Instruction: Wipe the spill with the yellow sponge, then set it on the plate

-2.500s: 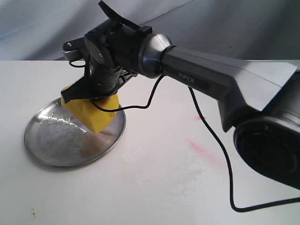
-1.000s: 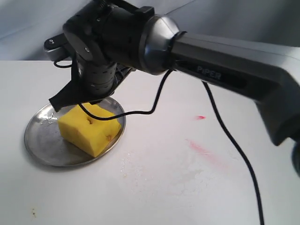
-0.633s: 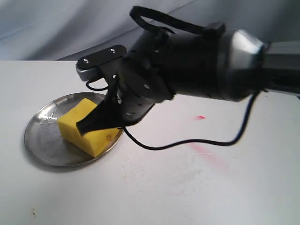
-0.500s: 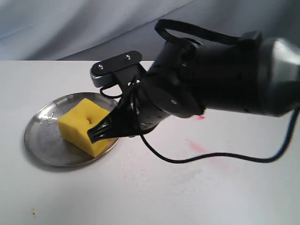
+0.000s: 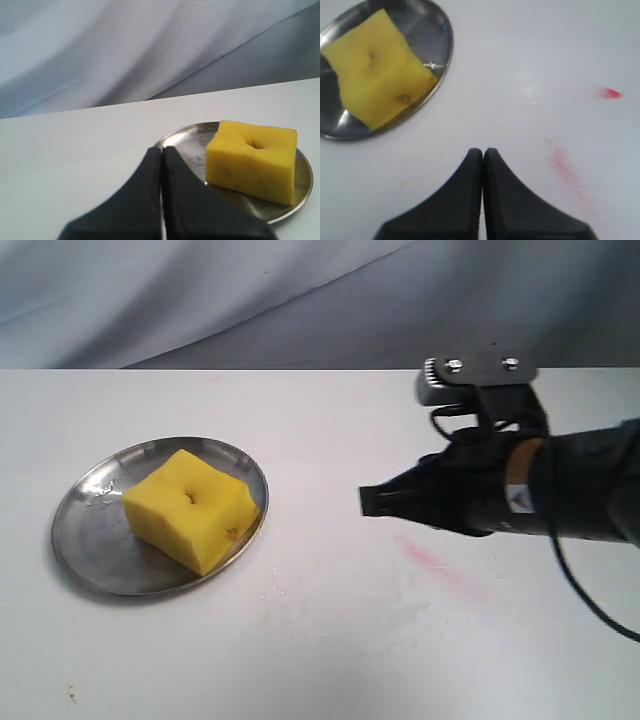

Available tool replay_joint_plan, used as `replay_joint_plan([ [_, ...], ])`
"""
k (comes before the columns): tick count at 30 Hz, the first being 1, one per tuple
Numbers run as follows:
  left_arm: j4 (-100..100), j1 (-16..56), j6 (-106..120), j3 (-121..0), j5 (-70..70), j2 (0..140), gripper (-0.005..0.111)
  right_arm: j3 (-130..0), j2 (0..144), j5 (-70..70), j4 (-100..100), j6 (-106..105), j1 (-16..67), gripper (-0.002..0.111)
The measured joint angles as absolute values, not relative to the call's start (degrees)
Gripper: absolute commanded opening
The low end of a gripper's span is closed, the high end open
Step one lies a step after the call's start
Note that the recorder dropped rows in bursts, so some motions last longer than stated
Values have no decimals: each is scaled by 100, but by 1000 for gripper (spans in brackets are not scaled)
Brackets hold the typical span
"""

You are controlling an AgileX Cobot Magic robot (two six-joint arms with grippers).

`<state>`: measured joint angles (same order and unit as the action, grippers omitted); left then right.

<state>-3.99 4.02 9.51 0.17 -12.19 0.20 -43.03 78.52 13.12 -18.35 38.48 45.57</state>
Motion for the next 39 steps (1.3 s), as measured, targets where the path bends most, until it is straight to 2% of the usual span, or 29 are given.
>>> replay_joint_plan([
  [7, -399, 402, 951, 17, -1219, 20, 0, -2983, 6524, 708, -1555, 3652, 3024, 0],
  [10, -399, 402, 951, 17, -1219, 20, 0, -2275, 5594, 321, -1332, 3267, 2255, 0],
  [14, -399, 402, 951, 17, -1219, 20, 0, -1547, 4476, 46, -1258, 3189, 1622, 0],
  [25, -399, 402, 951, 17, -1219, 20, 0, -445, 1946, -61, -1000, 2155, 1225, 0],
  [39, -399, 402, 951, 17, -1219, 20, 0, -16, 76, 493, -168, 364, 1202, 0],
])
